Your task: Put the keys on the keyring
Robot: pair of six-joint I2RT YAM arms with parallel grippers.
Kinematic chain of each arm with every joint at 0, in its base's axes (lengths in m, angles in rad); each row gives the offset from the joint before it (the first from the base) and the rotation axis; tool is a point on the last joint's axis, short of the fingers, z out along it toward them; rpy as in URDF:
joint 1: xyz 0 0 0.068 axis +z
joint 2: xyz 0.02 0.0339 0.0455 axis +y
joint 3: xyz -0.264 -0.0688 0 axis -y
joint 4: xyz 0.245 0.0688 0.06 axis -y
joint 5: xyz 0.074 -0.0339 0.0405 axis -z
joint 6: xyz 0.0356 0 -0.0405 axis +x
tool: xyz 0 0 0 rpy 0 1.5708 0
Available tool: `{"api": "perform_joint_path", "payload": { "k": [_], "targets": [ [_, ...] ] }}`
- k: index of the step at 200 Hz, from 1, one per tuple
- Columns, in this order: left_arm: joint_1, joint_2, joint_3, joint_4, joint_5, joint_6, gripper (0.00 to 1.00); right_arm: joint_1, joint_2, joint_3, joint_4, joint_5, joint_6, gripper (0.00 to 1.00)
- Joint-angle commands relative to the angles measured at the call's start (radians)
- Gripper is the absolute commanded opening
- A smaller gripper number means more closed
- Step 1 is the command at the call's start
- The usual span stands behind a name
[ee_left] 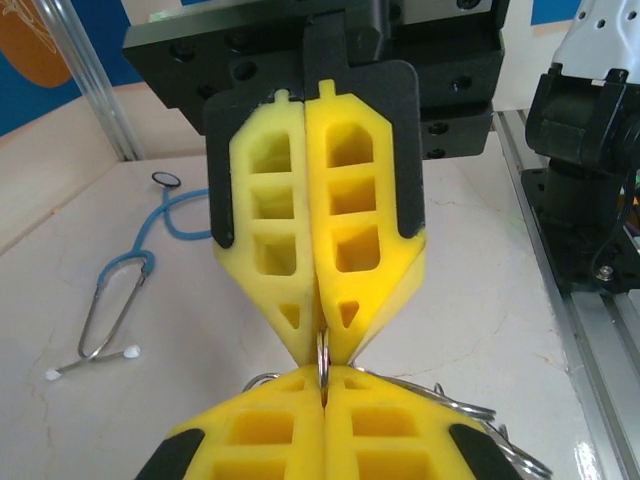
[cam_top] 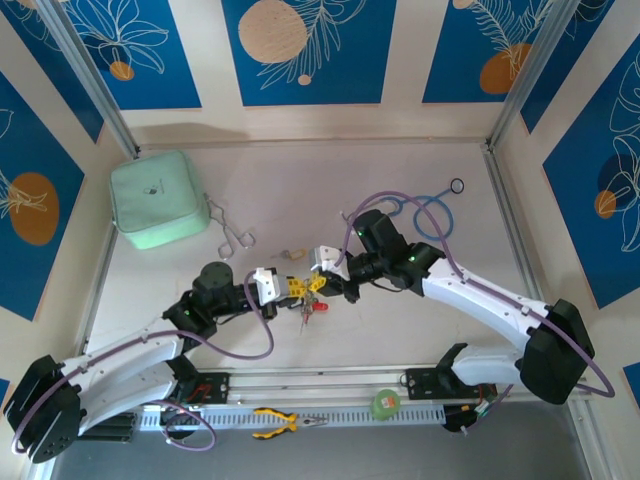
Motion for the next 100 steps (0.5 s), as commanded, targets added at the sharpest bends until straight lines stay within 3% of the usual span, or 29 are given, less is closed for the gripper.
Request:
{"api": "perform_joint_path", "payload": {
  "k": [1, 16, 30, 64, 100],
  "targets": [
    [-0.005, -0.019, 0.017, 0.048, 0.017, -0.011, 0.01, 0.017, 0.005, 0.052, -0.009, -0.007, -0.012, 0.00],
    [-0.005, -0.036, 0.026, -0.008, -0.033, -0.001, 0.28, 0.026, -0.001, 0.073, -0.058, 0.034, -0.036, 0.00],
    [-0.004, -0.049, 0.044, -0.077, -0.057, 0.023, 0.36, 0.044, 0.005, 0.108, -0.142, 0.101, -0.081, 0.00],
    [-0.004, -0.057, 0.078, -0.194, -0.068, 0.064, 0.32, 0.094, 0.051, 0.203, -0.332, 0.258, -0.161, 0.00],
    [-0.005, -0.035, 0.103, -0.225, -0.059, 0.083, 0.17, 0.134, 0.084, 0.276, -0.397, 0.288, -0.179, 0.00]
  ]
}}
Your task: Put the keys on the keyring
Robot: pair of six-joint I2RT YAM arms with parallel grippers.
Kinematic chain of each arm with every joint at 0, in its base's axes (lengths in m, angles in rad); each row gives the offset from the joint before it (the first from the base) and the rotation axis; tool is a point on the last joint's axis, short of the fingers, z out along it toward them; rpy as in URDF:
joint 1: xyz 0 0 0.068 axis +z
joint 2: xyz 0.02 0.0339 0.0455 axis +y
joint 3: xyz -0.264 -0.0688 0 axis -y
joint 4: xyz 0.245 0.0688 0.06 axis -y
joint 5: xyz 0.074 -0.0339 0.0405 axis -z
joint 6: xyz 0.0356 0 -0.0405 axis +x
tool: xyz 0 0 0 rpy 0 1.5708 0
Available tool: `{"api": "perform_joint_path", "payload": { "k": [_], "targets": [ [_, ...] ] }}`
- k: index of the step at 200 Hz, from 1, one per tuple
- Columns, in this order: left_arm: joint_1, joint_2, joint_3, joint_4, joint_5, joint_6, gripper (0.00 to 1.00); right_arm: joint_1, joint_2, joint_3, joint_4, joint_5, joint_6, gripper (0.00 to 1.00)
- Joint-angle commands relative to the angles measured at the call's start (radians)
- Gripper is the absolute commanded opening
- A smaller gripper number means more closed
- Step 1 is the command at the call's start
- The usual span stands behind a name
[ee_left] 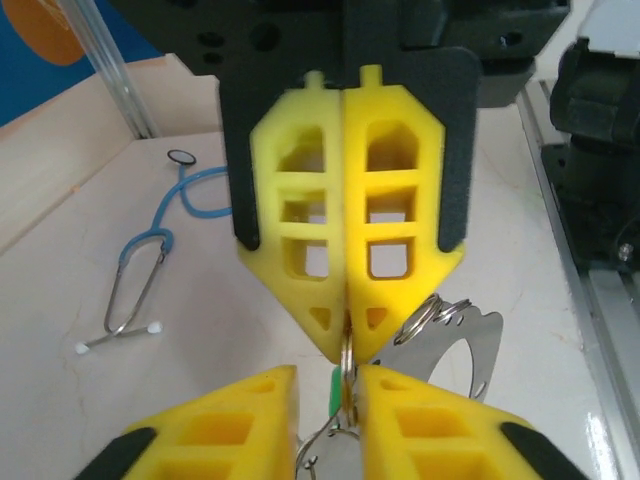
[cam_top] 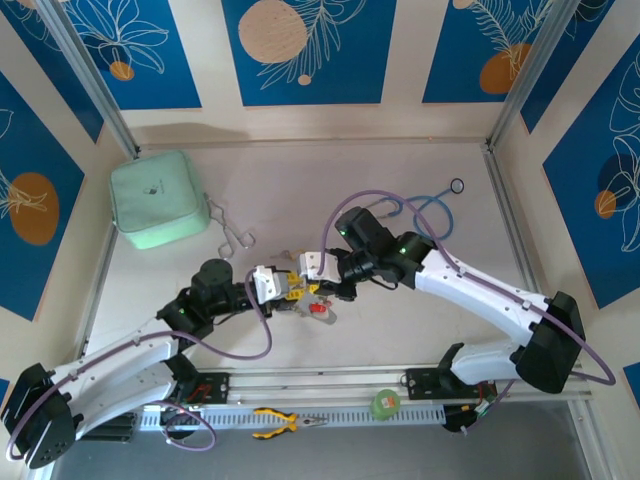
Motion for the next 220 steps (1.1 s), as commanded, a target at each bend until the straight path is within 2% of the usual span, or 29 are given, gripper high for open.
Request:
{"api": "perform_joint_path", "payload": {
  "k": [1, 22, 58, 67, 78, 91, 107, 123, 138, 157, 166, 185, 220],
  "targets": [
    [-0.003, 0.010, 0.042, -0.049, -0.001, 0.027, 0.16, 0.027, 0.014, 0.062, -0.090, 0.035, -0.041, 0.00],
    [-0.004, 0.017, 0.046, -0.042, 0.004, 0.027, 0.06, 0.049, 0.036, 0.089, -0.099, 0.033, -0.040, 0.00],
    [-0.004, 0.020, 0.043, -0.042, 0.012, 0.023, 0.04, 0.035, 0.011, 0.068, -0.024, -0.042, 0.027, 0.00],
    [-0.003, 0.020, 0.039, -0.033, 0.014, 0.017, 0.06, 0.028, 0.003, 0.058, -0.005, -0.054, 0.042, 0.00],
    [-0.004, 0.021, 0.035, -0.020, 0.013, 0.009, 0.15, 0.026, 0.001, 0.053, 0.002, -0.062, 0.050, 0.00],
    [-0.004, 0.026, 0.033, -0.015, 0.018, 0.007, 0.16, 0.030, 0.004, 0.058, 0.003, -0.064, 0.053, 0.00],
    [-0.004, 0.033, 0.041, -0.018, 0.025, 0.010, 0.12, 0.040, 0.006, 0.059, 0.007, -0.059, 0.051, 0.00],
    [-0.004, 0.035, 0.044, -0.019, 0.033, 0.013, 0.00, 0.047, 0.006, 0.057, 0.008, -0.054, 0.049, 0.00],
    [-0.003, 0.029, 0.041, -0.018, 0.033, 0.019, 0.00, 0.038, -0.004, 0.043, 0.021, -0.049, 0.059, 0.00],
    [-0.003, 0.020, 0.027, 0.005, 0.031, 0.011, 0.00, -0.015, -0.052, -0.018, 0.094, -0.084, 0.111, 0.19],
    [-0.003, 0.014, 0.017, 0.027, 0.032, 0.006, 0.00, -0.050, -0.074, -0.055, 0.126, -0.118, 0.133, 0.25],
    [-0.003, 0.007, -0.008, 0.079, 0.033, -0.007, 0.00, -0.093, -0.088, -0.108, 0.142, -0.147, 0.150, 0.29],
    [-0.003, 0.000, -0.032, 0.129, 0.048, -0.018, 0.00, -0.085, -0.052, -0.095, 0.099, -0.164, 0.148, 0.30]
  ]
}}
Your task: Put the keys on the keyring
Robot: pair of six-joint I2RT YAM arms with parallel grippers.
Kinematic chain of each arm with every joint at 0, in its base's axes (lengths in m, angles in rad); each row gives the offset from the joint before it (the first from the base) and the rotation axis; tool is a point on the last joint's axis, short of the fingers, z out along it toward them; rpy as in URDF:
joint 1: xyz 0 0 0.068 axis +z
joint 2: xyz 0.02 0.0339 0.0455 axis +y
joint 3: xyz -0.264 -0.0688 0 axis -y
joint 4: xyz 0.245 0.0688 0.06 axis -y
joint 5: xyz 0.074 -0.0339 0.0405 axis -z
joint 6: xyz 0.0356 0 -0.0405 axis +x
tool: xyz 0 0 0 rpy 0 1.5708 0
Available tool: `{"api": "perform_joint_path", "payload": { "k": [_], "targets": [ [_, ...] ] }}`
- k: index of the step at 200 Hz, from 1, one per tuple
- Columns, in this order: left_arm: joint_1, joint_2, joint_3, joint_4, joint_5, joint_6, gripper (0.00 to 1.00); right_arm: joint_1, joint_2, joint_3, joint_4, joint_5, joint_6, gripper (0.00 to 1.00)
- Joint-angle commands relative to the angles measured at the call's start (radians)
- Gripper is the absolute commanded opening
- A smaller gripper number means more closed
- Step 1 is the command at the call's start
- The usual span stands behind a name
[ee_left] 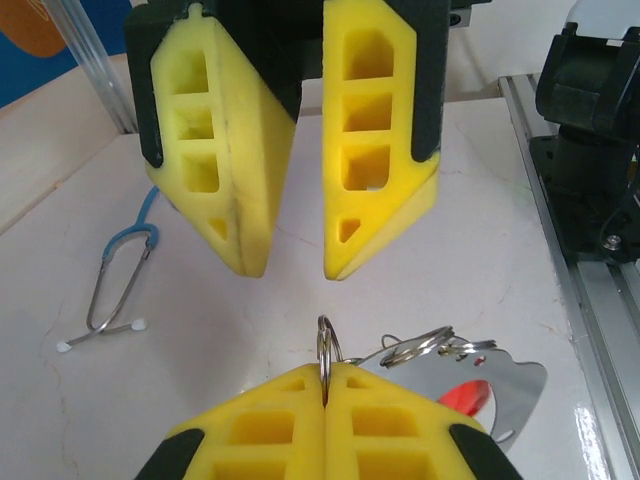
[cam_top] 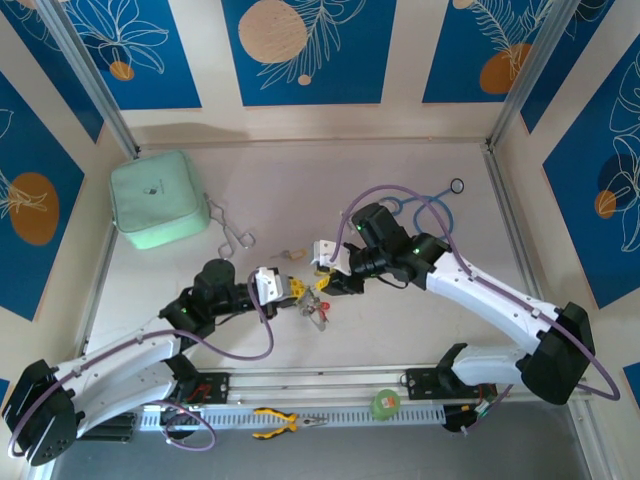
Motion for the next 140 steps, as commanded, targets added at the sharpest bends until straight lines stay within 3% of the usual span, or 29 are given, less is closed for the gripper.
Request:
{"api": "perform_joint_path", "payload": {
  "k": [1, 68, 140],
  "targets": [
    [-0.002, -0.022, -0.012, 0.095, 0.025, -0.017, 0.00, 0.008, 0.016, -0.006, 0.010, -0.069, 0.024, 0.30],
    [-0.002, -0.028, -0.010, 0.088, 0.023, -0.009, 0.00, 0.014, 0.047, -0.007, -0.026, -0.039, 0.002, 0.21],
    [-0.003, -0.031, -0.014, 0.091, 0.023, -0.009, 0.00, 0.020, 0.056, -0.011, -0.042, -0.022, 0.013, 0.02]
  ]
}}
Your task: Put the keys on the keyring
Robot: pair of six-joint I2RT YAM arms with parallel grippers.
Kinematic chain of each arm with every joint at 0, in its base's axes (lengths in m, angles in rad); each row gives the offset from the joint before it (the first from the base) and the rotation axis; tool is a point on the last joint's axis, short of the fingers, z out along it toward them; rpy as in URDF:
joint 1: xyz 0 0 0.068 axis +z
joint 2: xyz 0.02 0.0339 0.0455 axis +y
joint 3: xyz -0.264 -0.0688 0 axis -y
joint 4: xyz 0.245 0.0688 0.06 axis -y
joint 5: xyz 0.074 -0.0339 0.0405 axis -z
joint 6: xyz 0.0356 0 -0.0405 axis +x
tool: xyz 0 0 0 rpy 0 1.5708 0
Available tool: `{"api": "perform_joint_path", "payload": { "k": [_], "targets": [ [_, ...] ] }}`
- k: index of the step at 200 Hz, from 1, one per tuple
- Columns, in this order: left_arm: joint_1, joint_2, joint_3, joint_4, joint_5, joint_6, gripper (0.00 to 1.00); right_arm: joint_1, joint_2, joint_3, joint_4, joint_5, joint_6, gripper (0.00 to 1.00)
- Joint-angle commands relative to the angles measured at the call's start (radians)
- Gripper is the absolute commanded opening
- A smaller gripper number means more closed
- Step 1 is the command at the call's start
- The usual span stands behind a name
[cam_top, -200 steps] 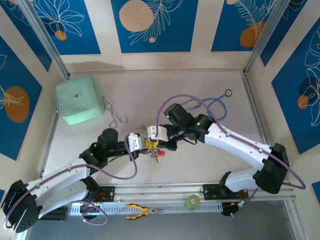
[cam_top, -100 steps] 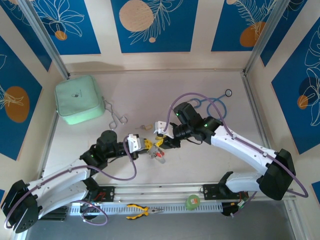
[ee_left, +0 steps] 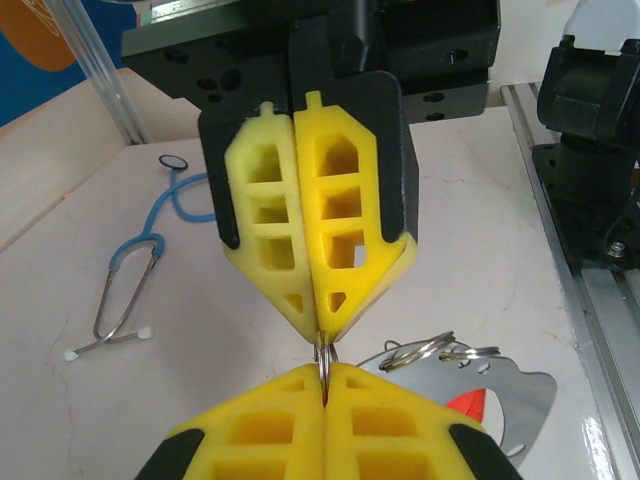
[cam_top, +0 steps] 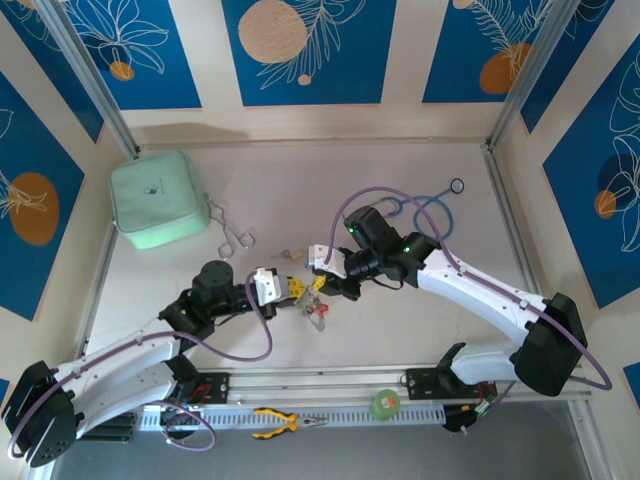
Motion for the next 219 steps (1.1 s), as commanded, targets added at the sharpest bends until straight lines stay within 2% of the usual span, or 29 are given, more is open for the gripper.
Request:
{"api": "perform_joint_path", "payload": {
  "k": [1, 45, 81, 104, 133, 154, 219],
  "targets": [
    [-0.004, -0.021, -0.004, 0.067, 0.022, -0.007, 0.00, 0.009, 0.007, -0.010, -0.020, -0.015, 0.011, 0.02],
    [-0.003, -0.012, -0.001, 0.088, 0.034, -0.016, 0.00, 0.030, 0.033, -0.033, 0.038, -0.040, 0.057, 0.00],
    [-0.004, -0.002, -0.010, 0.092, 0.030, -0.010, 0.00, 0.034, 0.037, -0.024, 0.058, 0.021, 0.110, 0.00],
    [-0.002, 0.004, -0.015, 0.121, 0.030, -0.017, 0.00, 0.028, 0.019, -0.039, 0.076, -0.013, 0.123, 0.00],
    [-0.003, 0.000, -0.016, 0.118, 0.033, -0.022, 0.00, 0.002, -0.011, -0.062, 0.108, 0.001, 0.158, 0.19],
    [-0.003, -0.009, -0.021, 0.118, 0.032, -0.025, 0.00, -0.029, -0.064, -0.104, 0.148, -0.035, 0.184, 0.27],
    [-0.003, 0.005, -0.033, 0.181, 0.039, -0.055, 0.00, -0.016, -0.048, -0.157, 0.201, -0.139, 0.197, 0.30]
  ]
}}
